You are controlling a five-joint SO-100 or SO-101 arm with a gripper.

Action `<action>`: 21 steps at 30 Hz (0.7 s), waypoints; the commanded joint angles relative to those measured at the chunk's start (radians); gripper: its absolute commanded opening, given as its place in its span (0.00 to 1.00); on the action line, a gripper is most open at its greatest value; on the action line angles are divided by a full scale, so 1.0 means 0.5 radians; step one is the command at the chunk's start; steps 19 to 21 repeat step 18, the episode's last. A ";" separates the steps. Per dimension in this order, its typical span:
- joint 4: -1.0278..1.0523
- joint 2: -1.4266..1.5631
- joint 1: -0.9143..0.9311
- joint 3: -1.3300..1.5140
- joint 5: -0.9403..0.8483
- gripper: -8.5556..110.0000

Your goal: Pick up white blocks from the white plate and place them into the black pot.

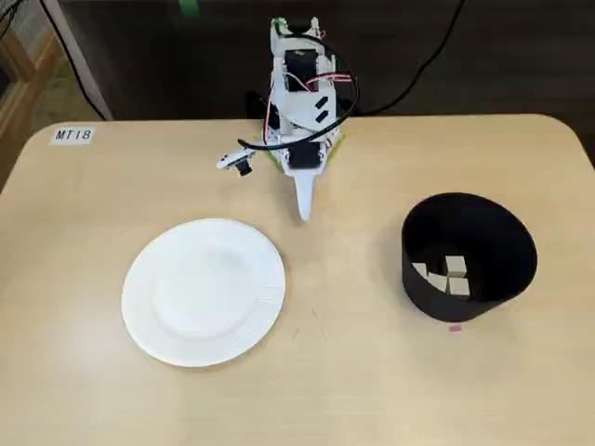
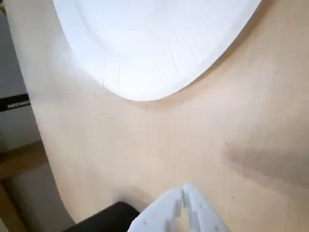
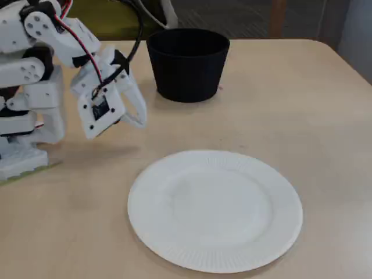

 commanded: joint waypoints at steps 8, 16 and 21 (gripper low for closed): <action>-0.006 0.003 -0.009 -0.012 -0.006 0.05; -0.006 0.003 -0.009 -0.012 -0.006 0.05; -0.006 0.003 -0.009 -0.012 -0.006 0.05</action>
